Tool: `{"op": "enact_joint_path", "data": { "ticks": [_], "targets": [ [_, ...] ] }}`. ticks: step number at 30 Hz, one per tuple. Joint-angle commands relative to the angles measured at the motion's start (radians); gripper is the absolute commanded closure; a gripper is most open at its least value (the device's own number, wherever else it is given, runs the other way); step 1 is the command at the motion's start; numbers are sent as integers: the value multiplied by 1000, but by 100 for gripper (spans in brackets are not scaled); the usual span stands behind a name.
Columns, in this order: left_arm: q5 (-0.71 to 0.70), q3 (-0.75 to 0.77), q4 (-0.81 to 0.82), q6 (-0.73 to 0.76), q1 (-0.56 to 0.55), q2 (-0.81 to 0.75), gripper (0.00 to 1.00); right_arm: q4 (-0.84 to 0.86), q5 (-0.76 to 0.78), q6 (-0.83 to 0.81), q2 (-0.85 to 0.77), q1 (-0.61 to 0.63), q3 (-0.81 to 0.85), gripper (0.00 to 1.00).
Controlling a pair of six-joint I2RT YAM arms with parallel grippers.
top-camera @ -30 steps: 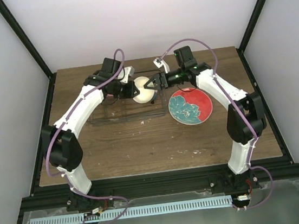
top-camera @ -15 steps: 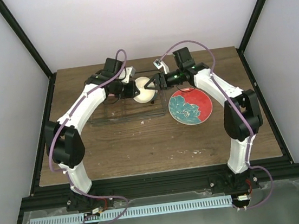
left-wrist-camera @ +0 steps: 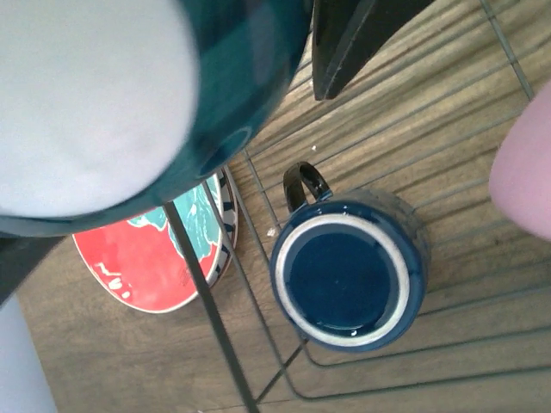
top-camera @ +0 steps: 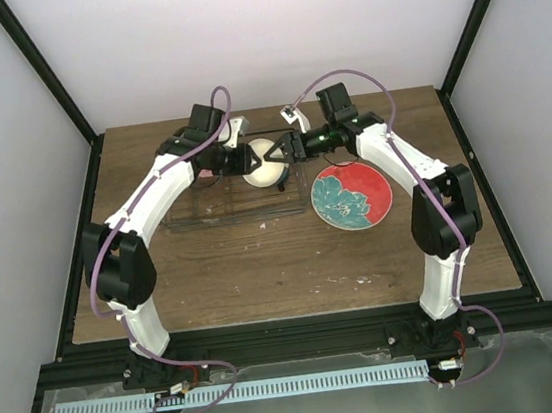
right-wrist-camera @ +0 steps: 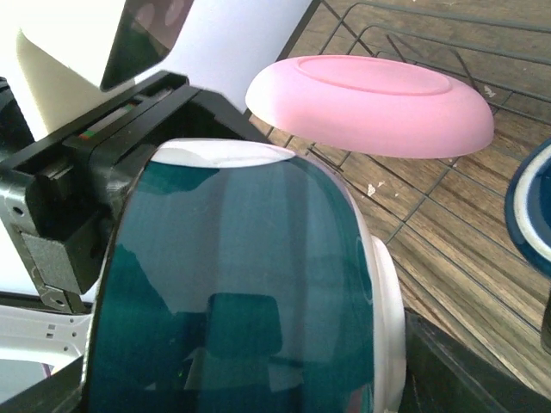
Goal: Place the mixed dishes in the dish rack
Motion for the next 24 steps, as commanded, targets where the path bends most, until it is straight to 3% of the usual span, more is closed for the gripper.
{"op": "enact_joint_path", "data": {
  "ticks": [1, 6, 11, 17, 24],
  "targets": [
    [21, -15, 74, 0, 8, 6, 60, -36, -27, -44, 5, 24, 93, 83],
    [-8, -52, 58, 15, 26, -37, 29, -94, 22, -75, 16, 26, 130, 84],
    [-42, -77, 25, 29, 45, -78, 10, -118, 58, -87, 15, 25, 145, 85],
    [-114, -95, -40, 48, 73, -137, 1, -166, 159, -109, 21, 23, 168, 87],
    [-233, -61, -181, 86, 102, -235, 0, -221, 281, -121, 28, 22, 214, 87]
  ]
}}
